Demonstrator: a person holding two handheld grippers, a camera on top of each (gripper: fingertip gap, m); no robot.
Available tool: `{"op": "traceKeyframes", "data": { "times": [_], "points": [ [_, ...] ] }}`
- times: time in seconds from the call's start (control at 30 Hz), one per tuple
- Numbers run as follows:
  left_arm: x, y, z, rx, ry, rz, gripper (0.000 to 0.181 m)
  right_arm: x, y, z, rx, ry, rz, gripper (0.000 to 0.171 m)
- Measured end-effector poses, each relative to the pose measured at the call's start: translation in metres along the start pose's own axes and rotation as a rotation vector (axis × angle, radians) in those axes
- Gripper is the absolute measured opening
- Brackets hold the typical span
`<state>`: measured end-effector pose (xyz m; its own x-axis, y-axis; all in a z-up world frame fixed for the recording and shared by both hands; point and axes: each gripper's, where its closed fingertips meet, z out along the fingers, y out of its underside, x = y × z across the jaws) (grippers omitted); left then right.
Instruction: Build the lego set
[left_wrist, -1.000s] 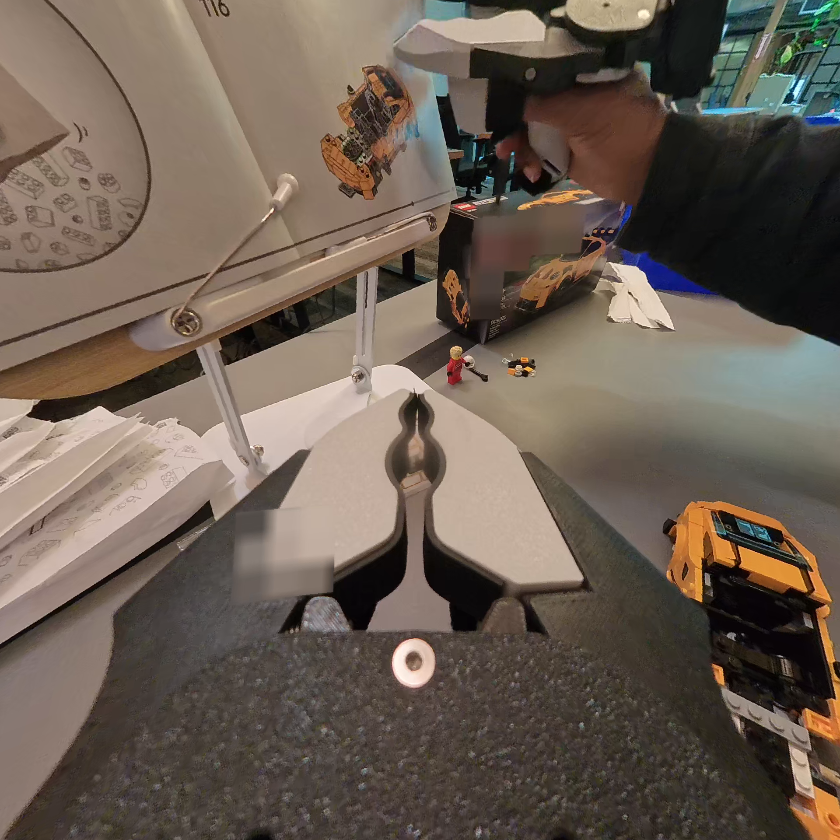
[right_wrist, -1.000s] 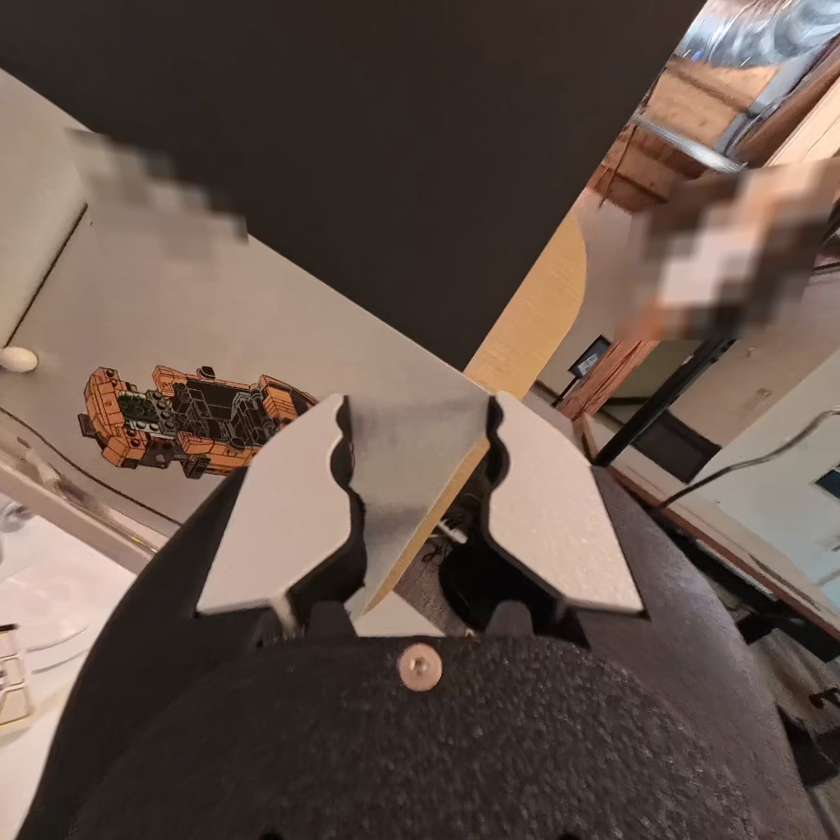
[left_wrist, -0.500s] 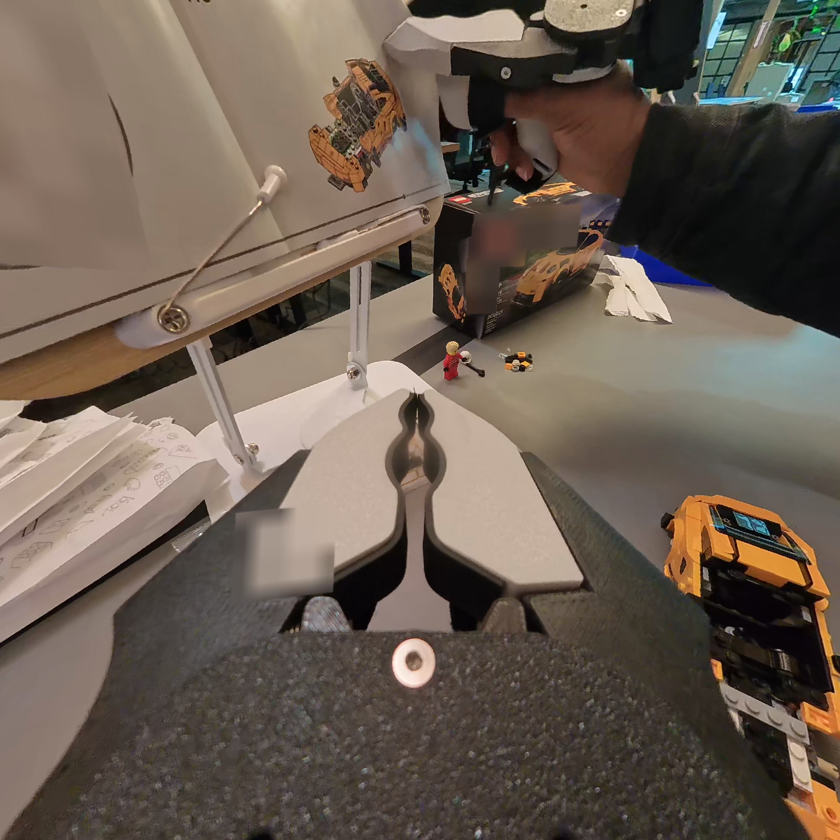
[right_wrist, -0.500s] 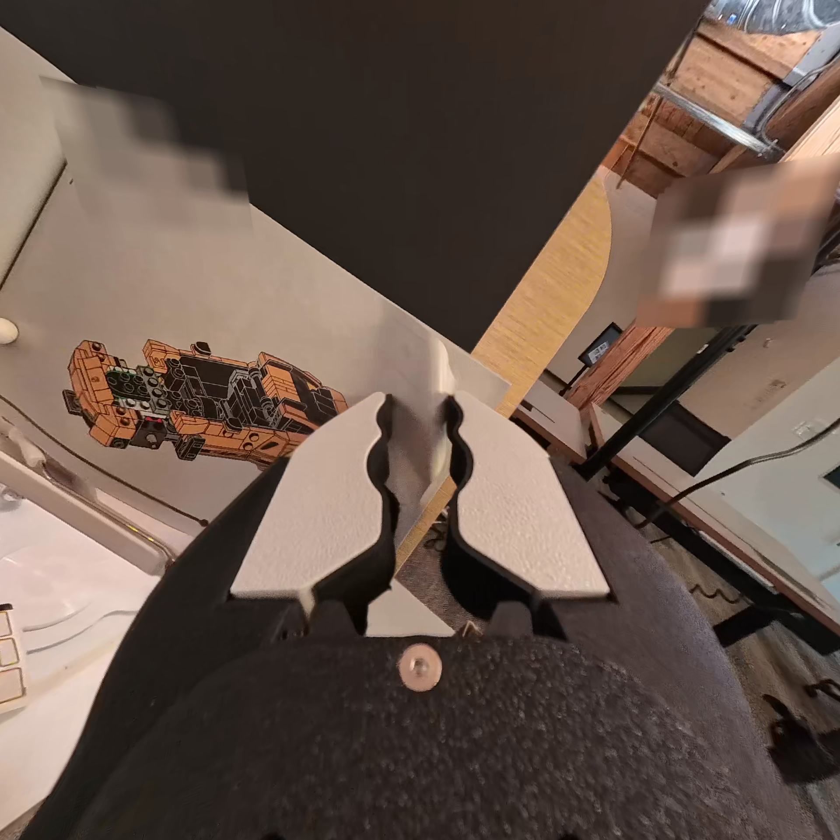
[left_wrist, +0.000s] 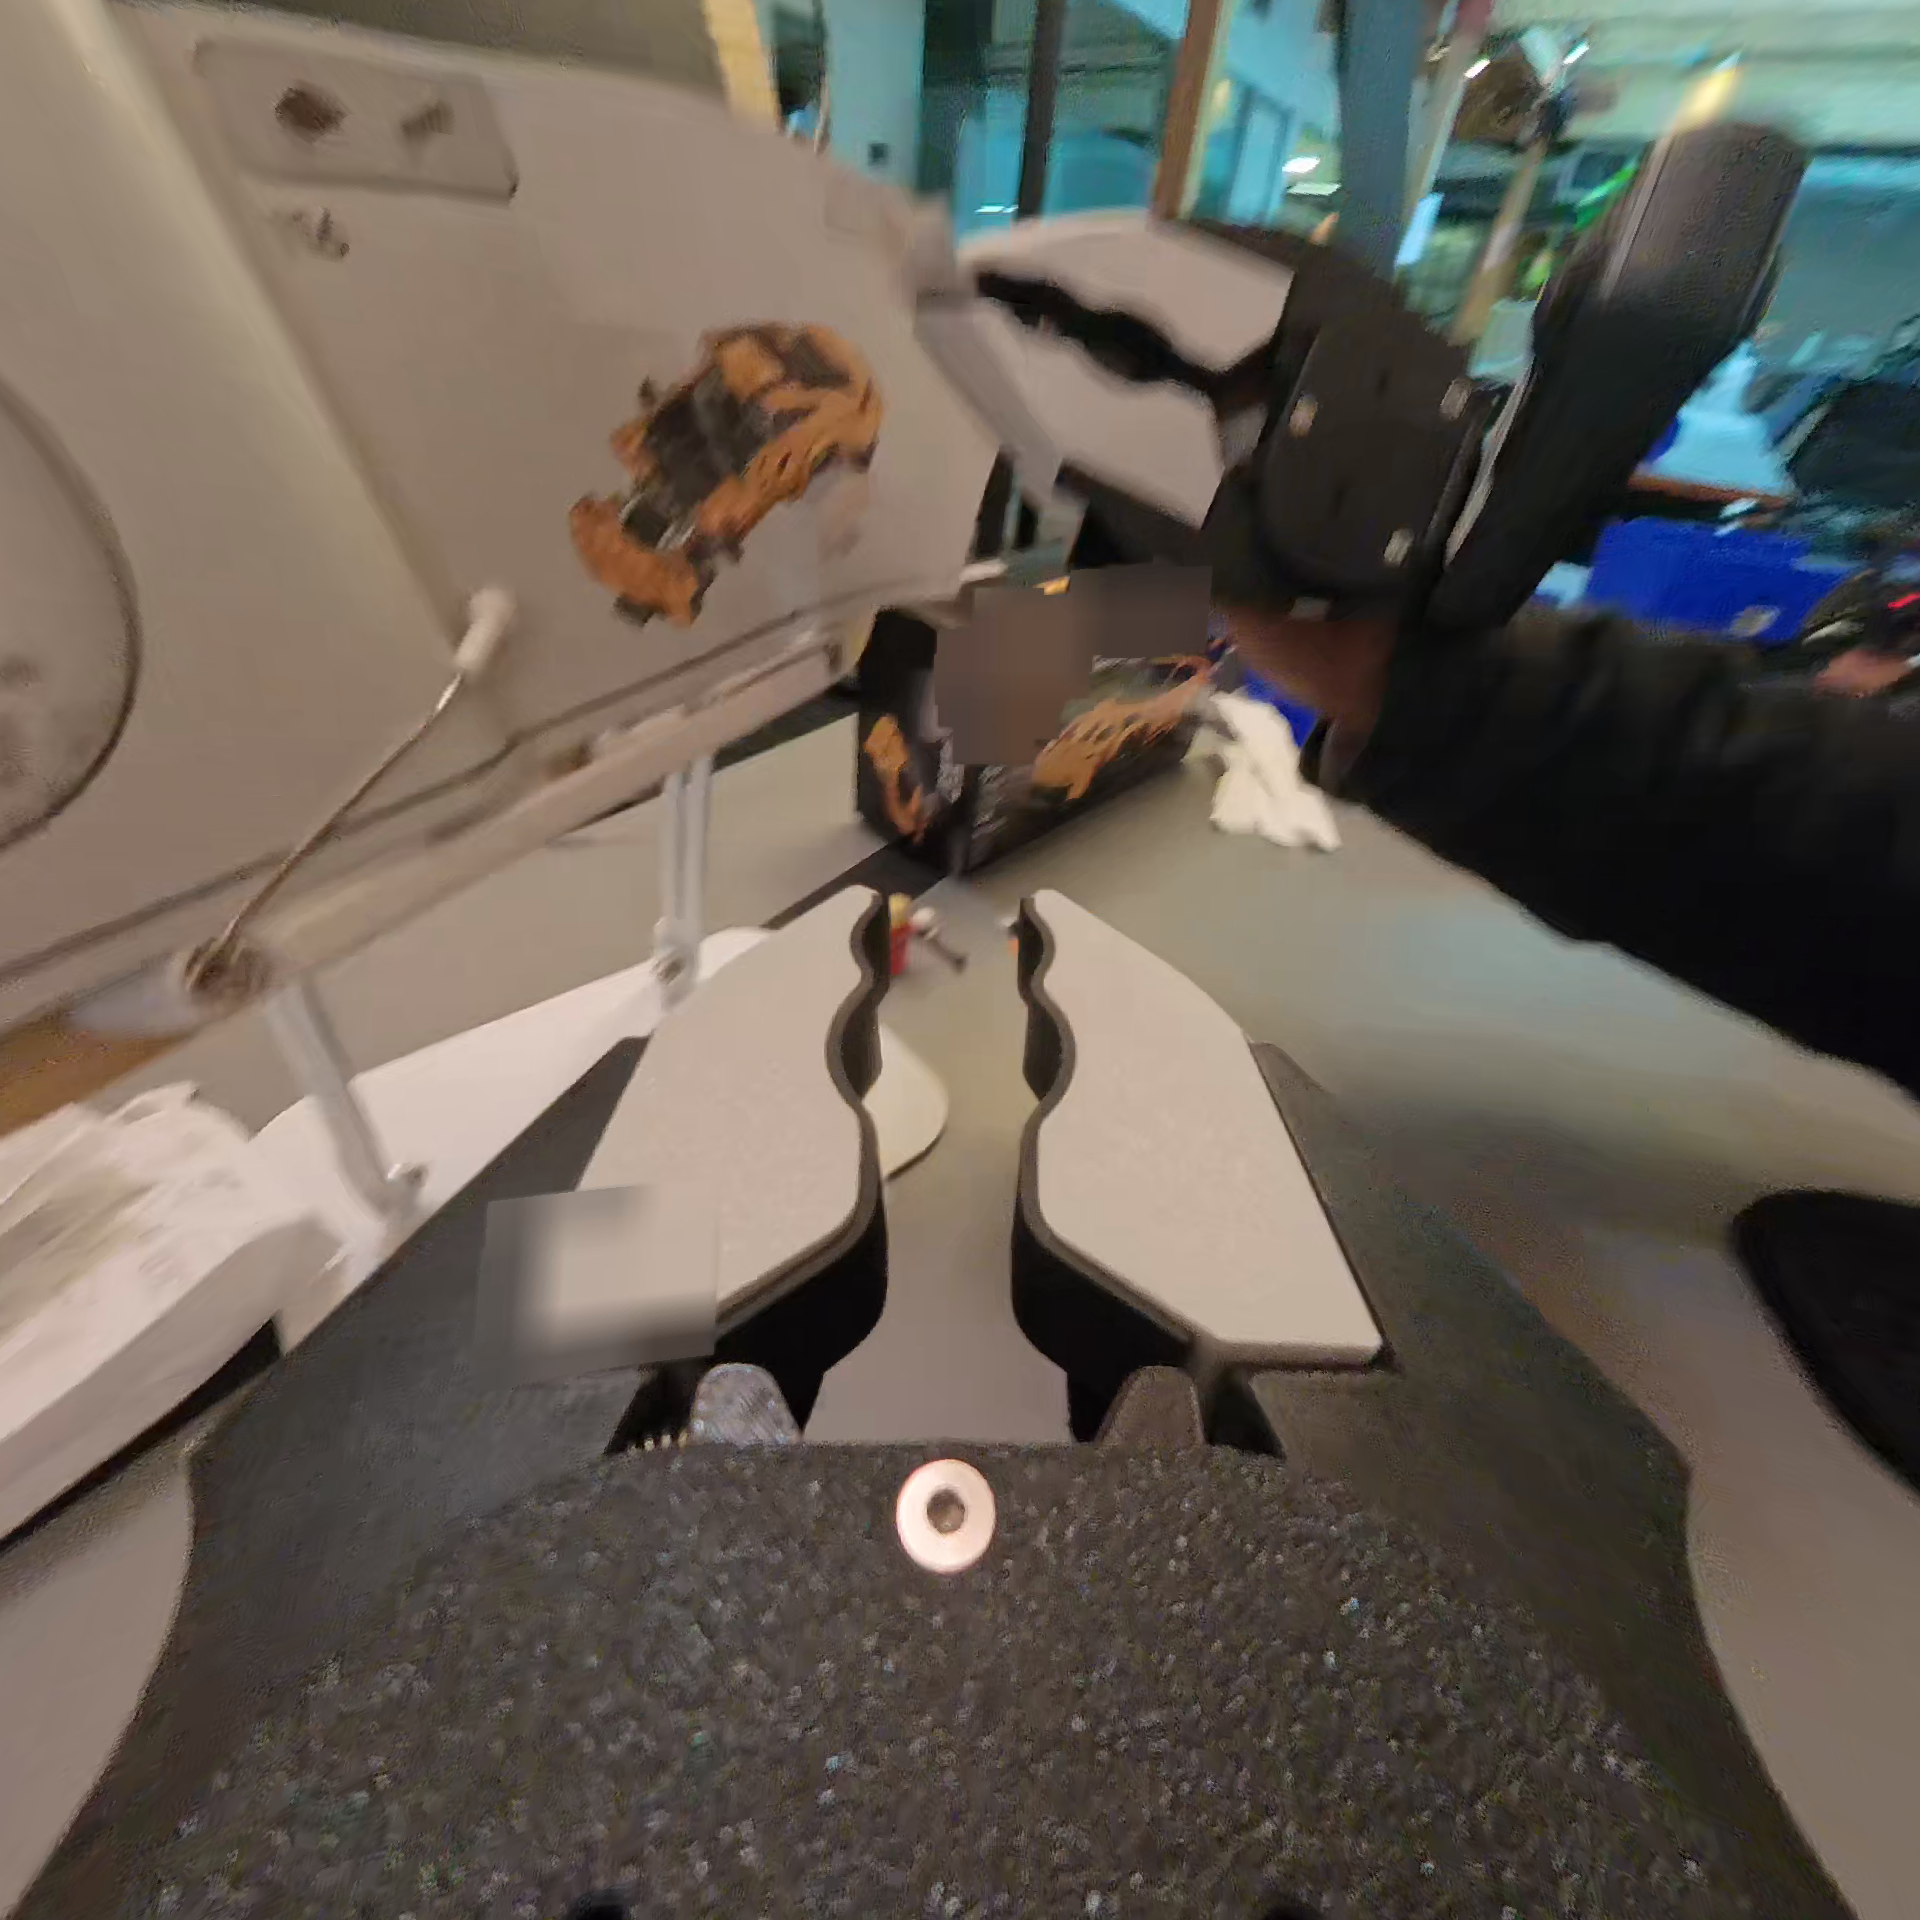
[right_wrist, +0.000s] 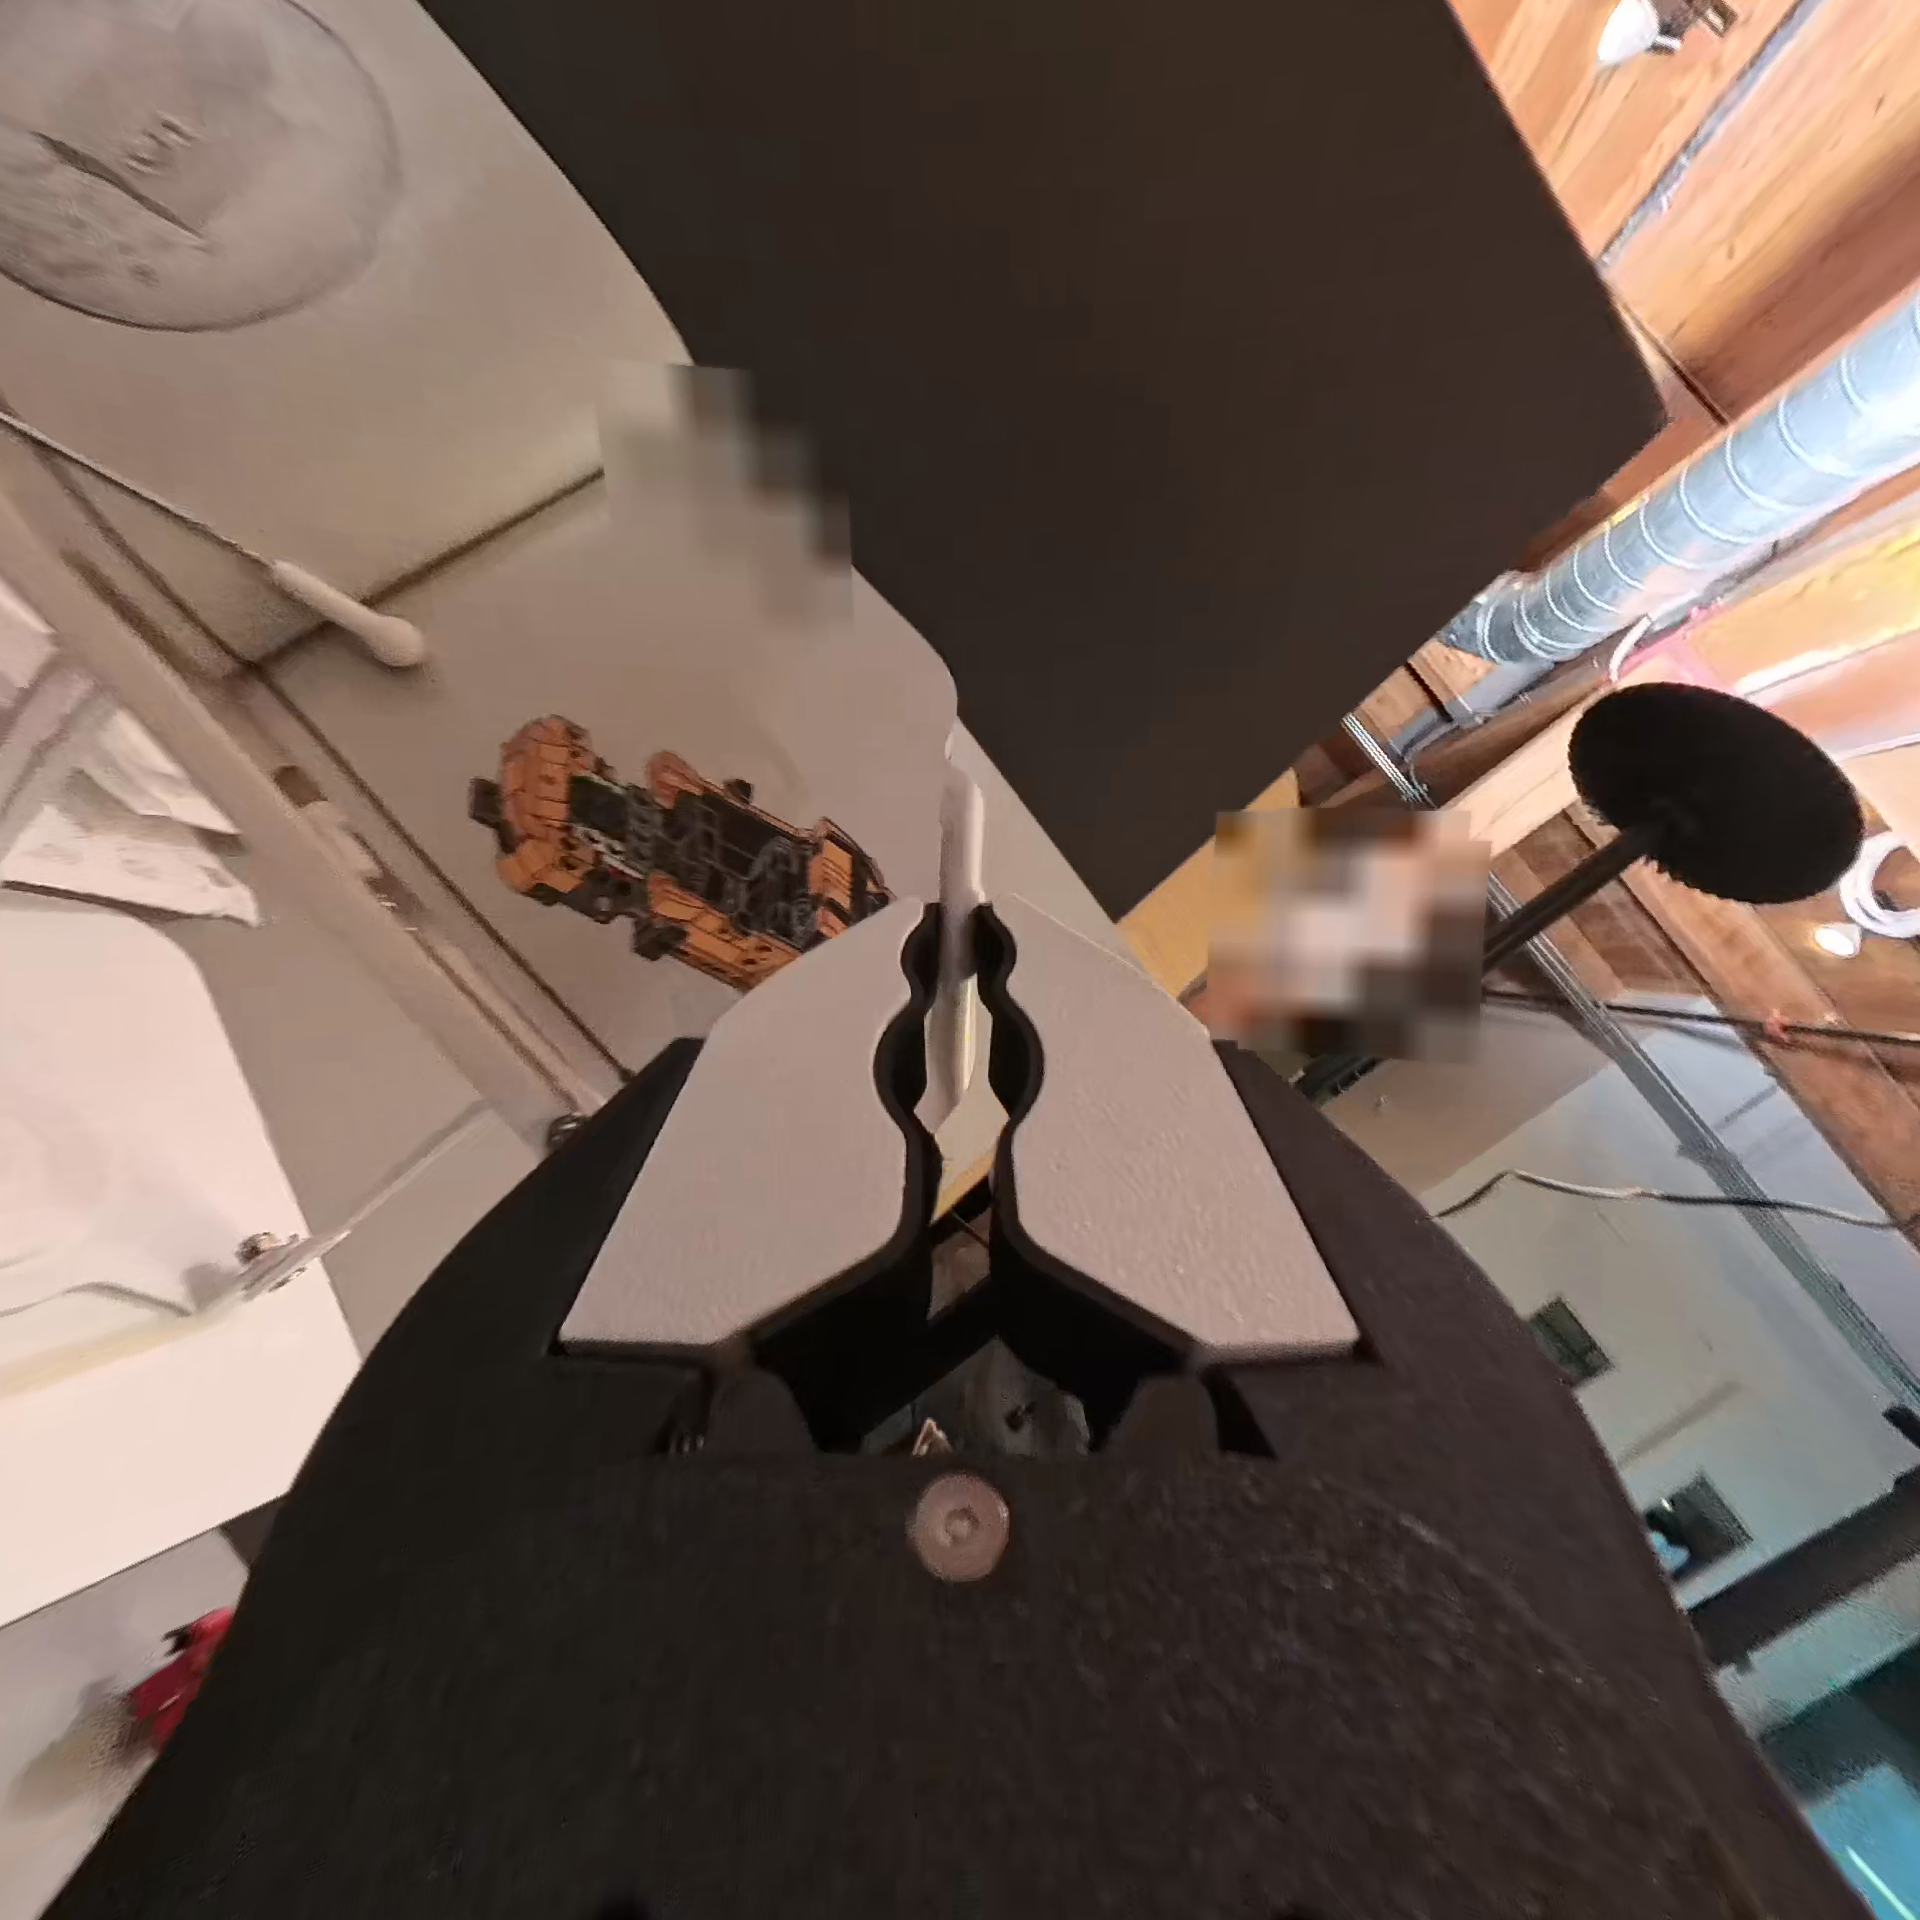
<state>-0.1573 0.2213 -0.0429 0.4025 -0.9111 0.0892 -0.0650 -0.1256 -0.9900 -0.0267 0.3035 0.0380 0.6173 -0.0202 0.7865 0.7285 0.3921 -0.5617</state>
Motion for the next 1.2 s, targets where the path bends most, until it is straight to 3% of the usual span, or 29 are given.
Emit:
{"op": "traceKeyframes", "data": {
  "times": [0.13,0.3,0.4,0.53,0.63,0.77,0.83,0.87,0.97,1.07,1.2],
  "points": [
    [0.007,-0.049,0.032,0.002,0.087,-0.121,0.027,-0.015,-0.015,-0.011,0.034,-0.045,-0.044,0.006],
    [-0.004,-0.086,0.078,0.048,0.26,-0.498,0.038,-0.034,-0.032,-0.023,0.067,-0.082,-0.146,0.006],
    [-0.008,-0.089,0.089,0.052,0.317,-0.612,0.0,-0.043,-0.038,-0.03,0.077,-0.109,-0.17,0.01],
    [-0.014,-0.086,0.081,0.06,0.259,-0.533,0.0,-0.043,-0.036,-0.048,0.013,-0.167,-0.046,0.042],
    [-0.014,-0.088,0.073,0.054,0.251,-0.505,0.0,-0.038,-0.028,-0.058,-0.017,-0.197,0.012,0.048],
    [-0.012,-0.092,0.068,0.051,0.247,-0.489,0.0,-0.043,-0.004,-0.054,-0.097,-0.233,-0.096,0.034],
    [-0.014,-0.093,0.067,0.048,0.229,-0.466,0.0,-0.043,-0.002,-0.052,-0.098,-0.229,-0.111,0.006],
    [-0.016,-0.093,0.065,0.044,0.213,-0.453,0.004,-0.043,-0.004,-0.052,-0.096,-0.234,-0.091,0.0],
    [-0.031,-0.097,0.042,0.049,0.082,-0.258,0.021,-0.048,-0.01,-0.055,-0.135,-0.305,0.065,0.0],
    [-0.082,-0.087,-0.005,-0.001,-0.269,0.113,0.015,-0.047,-0.026,-0.06,-0.135,-0.366,0.276,0.0],
    [-0.102,-0.037,-0.009,-0.348,-0.33,0.314,0.016,-0.052,-0.051,-0.063,-0.126,-0.47,0.471,0.0]
  ]
}}
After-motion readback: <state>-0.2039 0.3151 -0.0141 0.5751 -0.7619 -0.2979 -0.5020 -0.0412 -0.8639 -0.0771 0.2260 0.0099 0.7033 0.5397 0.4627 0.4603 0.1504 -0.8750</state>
